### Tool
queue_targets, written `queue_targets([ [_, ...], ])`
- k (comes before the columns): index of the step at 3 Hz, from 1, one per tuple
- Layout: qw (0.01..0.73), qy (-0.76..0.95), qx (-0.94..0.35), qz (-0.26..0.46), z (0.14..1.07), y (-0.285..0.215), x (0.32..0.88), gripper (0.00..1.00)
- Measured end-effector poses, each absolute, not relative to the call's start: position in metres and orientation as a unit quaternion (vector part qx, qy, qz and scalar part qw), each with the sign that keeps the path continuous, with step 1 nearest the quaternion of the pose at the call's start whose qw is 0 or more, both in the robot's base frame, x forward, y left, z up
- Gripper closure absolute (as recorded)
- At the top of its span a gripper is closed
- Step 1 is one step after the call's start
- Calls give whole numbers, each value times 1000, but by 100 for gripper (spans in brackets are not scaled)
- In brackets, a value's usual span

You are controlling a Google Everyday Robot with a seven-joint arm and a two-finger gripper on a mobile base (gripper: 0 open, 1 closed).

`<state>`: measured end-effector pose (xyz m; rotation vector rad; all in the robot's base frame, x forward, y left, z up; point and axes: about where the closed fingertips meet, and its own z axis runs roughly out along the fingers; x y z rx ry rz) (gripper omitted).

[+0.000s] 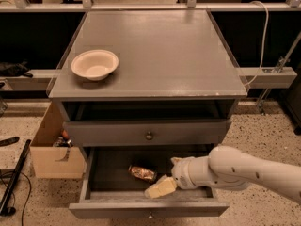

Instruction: Pick orange can from middle drawer and place on counter

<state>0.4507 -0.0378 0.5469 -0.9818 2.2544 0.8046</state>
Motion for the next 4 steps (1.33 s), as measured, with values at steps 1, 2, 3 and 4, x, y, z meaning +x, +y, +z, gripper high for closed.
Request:
queue_targets([
  [1,264,839,-362,310,521,-26,457,0],
  [2,263,839,-357,316,501,-19,465,0],
  [3,268,838,-358,312,482,-18,482,0],
  [4,305,824,-366,307,465,-18,523,0],
])
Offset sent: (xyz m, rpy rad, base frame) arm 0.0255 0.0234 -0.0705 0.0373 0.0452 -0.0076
